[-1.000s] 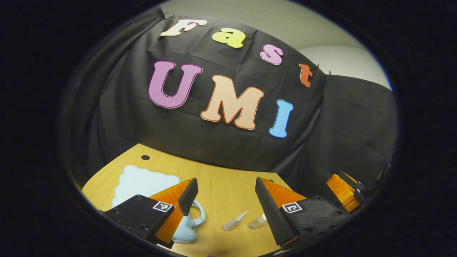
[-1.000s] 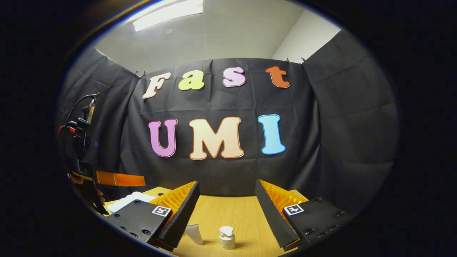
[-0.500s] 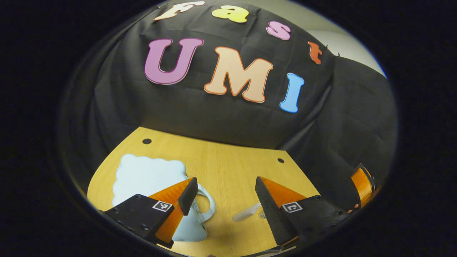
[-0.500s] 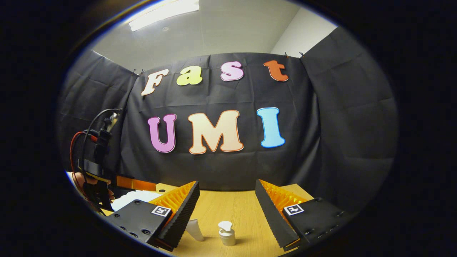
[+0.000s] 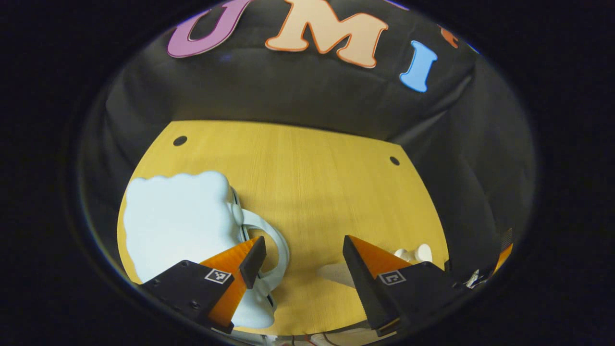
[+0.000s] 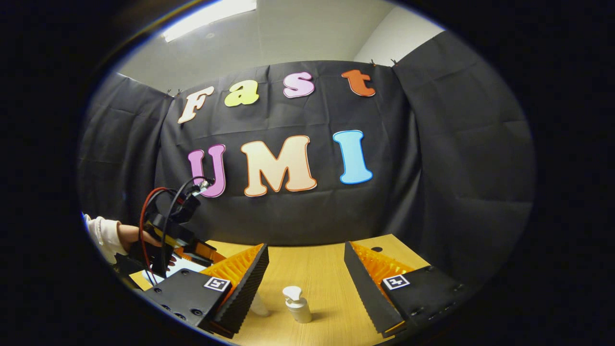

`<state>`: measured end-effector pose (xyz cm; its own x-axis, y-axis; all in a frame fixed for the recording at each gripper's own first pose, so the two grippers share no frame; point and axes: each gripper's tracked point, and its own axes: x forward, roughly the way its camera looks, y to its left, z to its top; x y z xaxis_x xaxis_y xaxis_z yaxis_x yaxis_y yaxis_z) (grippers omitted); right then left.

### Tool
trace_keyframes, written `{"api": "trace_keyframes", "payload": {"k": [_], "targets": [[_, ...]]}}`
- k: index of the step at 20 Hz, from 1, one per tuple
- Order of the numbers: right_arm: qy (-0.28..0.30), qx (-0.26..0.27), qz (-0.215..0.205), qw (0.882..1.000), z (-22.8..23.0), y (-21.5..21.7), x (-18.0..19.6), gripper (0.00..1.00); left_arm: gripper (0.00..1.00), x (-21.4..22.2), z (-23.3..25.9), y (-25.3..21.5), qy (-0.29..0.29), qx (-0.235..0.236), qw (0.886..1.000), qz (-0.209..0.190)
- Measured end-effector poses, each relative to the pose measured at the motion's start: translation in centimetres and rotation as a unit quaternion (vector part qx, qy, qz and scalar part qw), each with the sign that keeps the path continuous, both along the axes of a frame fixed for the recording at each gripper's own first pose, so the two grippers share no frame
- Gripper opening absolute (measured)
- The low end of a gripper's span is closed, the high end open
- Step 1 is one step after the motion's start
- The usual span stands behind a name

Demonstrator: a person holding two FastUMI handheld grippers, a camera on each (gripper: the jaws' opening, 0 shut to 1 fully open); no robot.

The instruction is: First open the suitcase, pack the skin care products into it, and then close the suitcase.

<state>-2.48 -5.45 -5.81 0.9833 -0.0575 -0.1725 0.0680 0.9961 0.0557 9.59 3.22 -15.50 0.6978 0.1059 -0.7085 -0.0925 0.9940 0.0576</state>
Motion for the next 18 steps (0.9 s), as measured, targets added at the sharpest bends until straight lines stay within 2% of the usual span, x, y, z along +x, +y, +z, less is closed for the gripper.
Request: {"api": "trace_keyframes", "payload": {"k": [1, 5, 9, 10, 13, 14, 18], "targets": [[0.001, -0.002, -0.002, 1.000, -0.1, -0.2, 0.0, 0.99, 0.95, 0.3, -0.9, -0.1, 0.019, -0.005, 1.000, 0.006], [-0.001, -0.012, -0.002, 1.000, 0.0, -0.7, 0.0, 0.98, 0.94, 1.1, -3.6, 0.8, 0.084, 0.004, 0.996, 0.030], [0.004, -0.014, -0.003, 1.000, -0.5, -1.3, -0.2, 0.98, 0.89, 1.9, -6.0, 1.9, 0.138, 0.014, 0.989, 0.055], [0.004, -0.013, -0.003, 1.000, -0.4, -1.6, -0.3, 0.98, 0.84, 2.2, -6.5, 2.3, 0.148, 0.018, 0.987, 0.060], [0.002, -0.006, -0.007, 1.000, -0.3, -2.3, -0.3, 0.98, 0.87, 2.8, -7.8, 3.4, 0.177, 0.034, 0.981, 0.074], [0.002, -0.004, -0.009, 1.000, -0.3, -2.6, -0.3, 0.98, 0.80, 3.0, -8.2, 3.7, 0.186, 0.037, 0.979, 0.076], [0.002, -0.002, -0.017, 1.000, -0.4, -3.6, -0.4, 0.98, 0.67, 3.1, -9.4, 4.7, 0.215, 0.056, 0.972, 0.081]]}}
